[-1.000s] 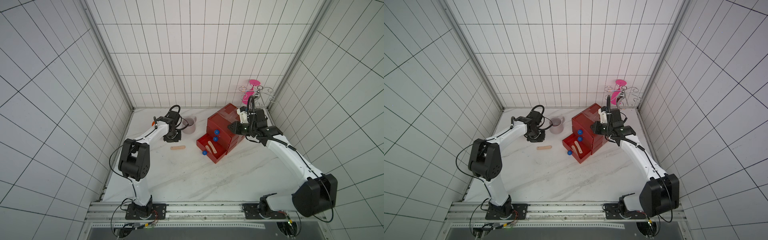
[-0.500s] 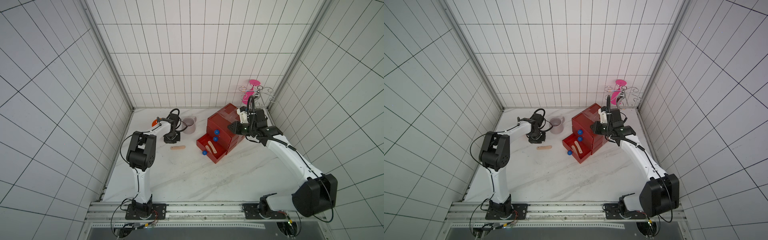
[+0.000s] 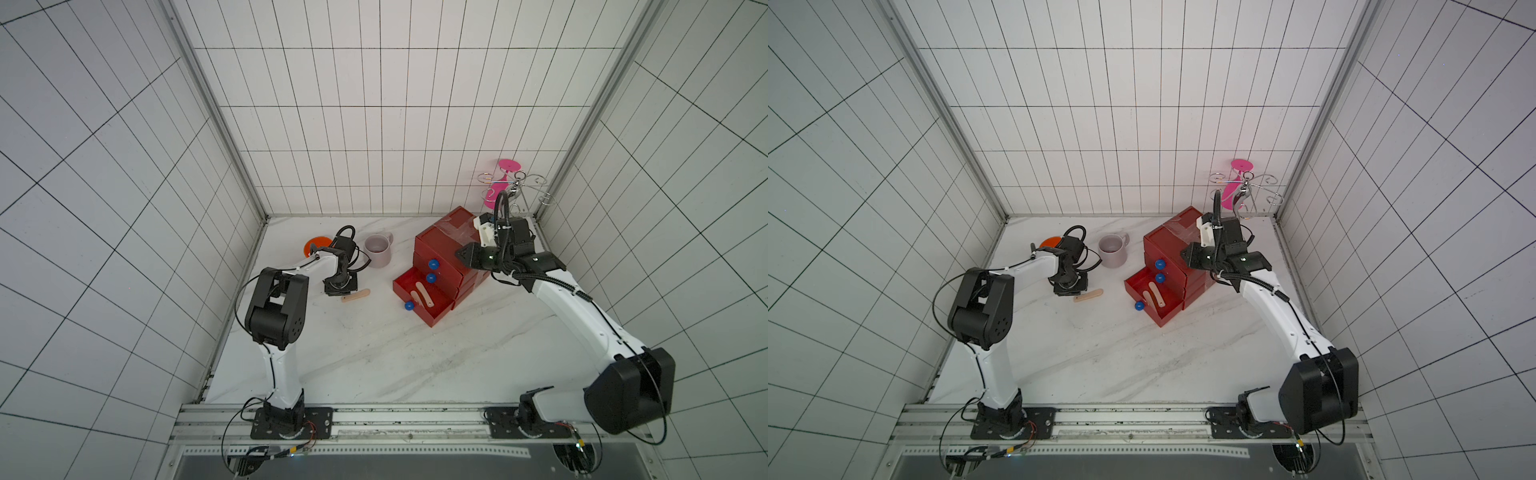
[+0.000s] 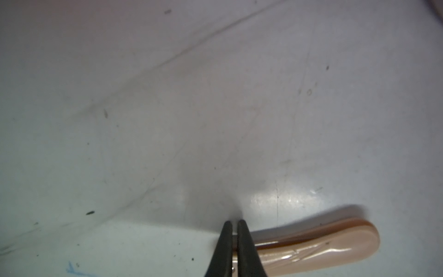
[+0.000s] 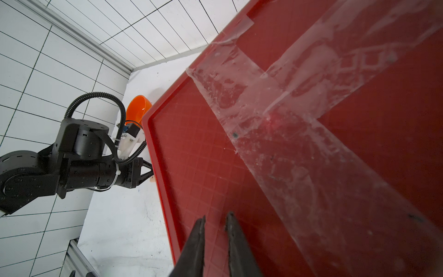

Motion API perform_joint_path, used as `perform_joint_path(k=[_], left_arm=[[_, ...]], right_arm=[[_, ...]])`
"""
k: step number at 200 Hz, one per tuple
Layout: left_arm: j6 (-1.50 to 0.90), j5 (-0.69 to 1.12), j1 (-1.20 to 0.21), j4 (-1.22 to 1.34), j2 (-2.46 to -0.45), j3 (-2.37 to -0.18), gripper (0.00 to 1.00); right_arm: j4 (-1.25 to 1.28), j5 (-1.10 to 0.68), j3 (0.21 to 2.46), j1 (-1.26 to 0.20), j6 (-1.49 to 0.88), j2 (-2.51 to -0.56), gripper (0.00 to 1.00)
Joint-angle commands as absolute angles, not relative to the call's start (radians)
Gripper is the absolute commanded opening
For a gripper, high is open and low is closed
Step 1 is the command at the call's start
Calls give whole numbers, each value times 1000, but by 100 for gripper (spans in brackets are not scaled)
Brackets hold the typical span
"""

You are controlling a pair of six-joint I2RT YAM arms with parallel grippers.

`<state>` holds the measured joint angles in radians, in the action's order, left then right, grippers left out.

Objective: Place the fruit knives into the drawer by color
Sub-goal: Adjust the fruit knife at the center of the board.

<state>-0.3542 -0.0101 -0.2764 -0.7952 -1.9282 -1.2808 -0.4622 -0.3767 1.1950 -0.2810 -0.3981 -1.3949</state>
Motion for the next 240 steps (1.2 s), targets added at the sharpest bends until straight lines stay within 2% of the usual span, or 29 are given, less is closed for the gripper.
perform_joint_path(k=[1, 37, 92, 119, 160, 240], left_arm=[[-398, -8, -291, -779, -1888, -1201, 12], [-412, -10, -327, -766, -1849, -1156, 14], [-390, -22, -333, -833, -1836, -1264, 31], [-370, -13, -334, -875, -1842, -1327, 35], [-362, 44, -335, -922, -1888, -1378, 38], [-383, 47, -336, -946, -2011, -1467, 40]], right_arm=[[-878, -379, 1062, -295, -399, -1496, 20], [-877, -383, 1068, -296, -397, -1502, 20], [-873, -379, 1061, -296, -397, -1503, 20], [-871, -379, 1063, -297, -401, -1508, 20], [-873, -378, 1071, -296, -400, -1515, 20], [-873, -376, 1064, -296, -402, -1513, 20]])
